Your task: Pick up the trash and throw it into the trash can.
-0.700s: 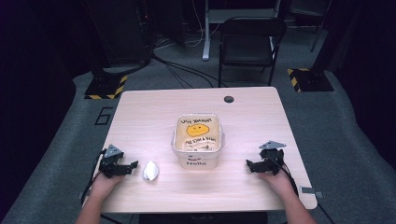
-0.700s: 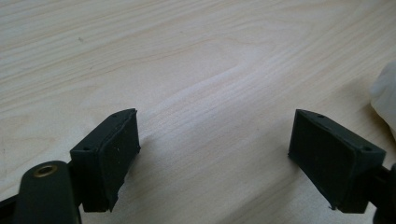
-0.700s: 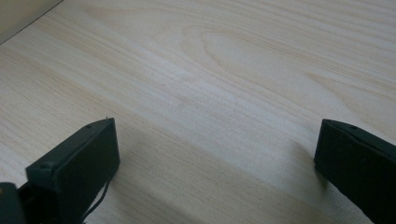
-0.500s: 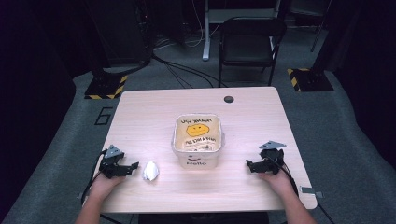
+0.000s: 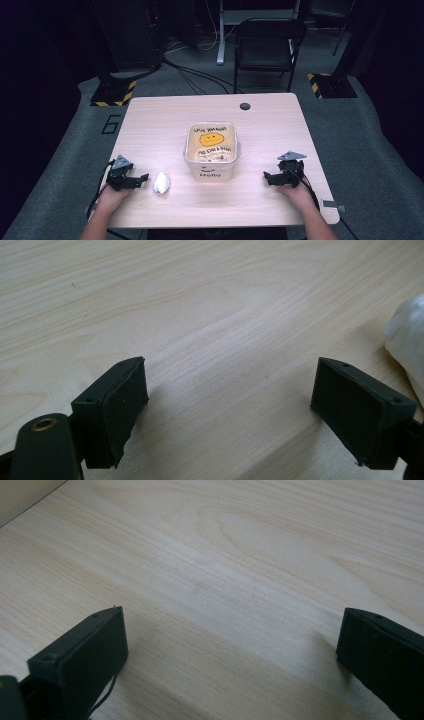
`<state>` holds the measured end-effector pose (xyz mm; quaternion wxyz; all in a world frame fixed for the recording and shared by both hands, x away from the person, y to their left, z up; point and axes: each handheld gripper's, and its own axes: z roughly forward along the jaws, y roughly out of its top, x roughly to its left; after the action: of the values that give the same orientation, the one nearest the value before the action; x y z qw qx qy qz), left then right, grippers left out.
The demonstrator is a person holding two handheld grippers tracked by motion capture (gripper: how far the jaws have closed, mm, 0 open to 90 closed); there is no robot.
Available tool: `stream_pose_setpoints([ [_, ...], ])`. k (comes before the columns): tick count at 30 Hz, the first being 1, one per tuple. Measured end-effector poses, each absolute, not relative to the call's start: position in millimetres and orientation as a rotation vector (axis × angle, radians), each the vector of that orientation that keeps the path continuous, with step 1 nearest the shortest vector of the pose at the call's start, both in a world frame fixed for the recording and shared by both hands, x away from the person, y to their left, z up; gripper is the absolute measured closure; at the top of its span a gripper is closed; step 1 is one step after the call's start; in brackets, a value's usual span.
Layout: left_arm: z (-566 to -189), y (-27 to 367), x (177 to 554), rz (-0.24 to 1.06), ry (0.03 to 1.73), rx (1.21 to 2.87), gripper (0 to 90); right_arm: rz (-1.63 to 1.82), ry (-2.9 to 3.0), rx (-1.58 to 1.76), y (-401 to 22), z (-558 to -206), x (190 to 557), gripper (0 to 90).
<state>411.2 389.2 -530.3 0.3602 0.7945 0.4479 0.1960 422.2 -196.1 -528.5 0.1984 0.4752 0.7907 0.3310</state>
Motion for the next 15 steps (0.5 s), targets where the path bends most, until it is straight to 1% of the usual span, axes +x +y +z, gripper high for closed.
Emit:
stream_pose_setpoints([
  [11, -529.5, 389.5, 410.7, 0.495, 1.152, 2.054, 15.3, 0.925, 2.214, 1.323, -196.1, -528.6, 422.9, 0.0],
  [15, -526.7, 391.8, 410.9, 0.484, 1.16, 2.072, 19.3, 0.926, 2.214, 1.323, -196.1, -528.7, 422.9, 0.0],
])
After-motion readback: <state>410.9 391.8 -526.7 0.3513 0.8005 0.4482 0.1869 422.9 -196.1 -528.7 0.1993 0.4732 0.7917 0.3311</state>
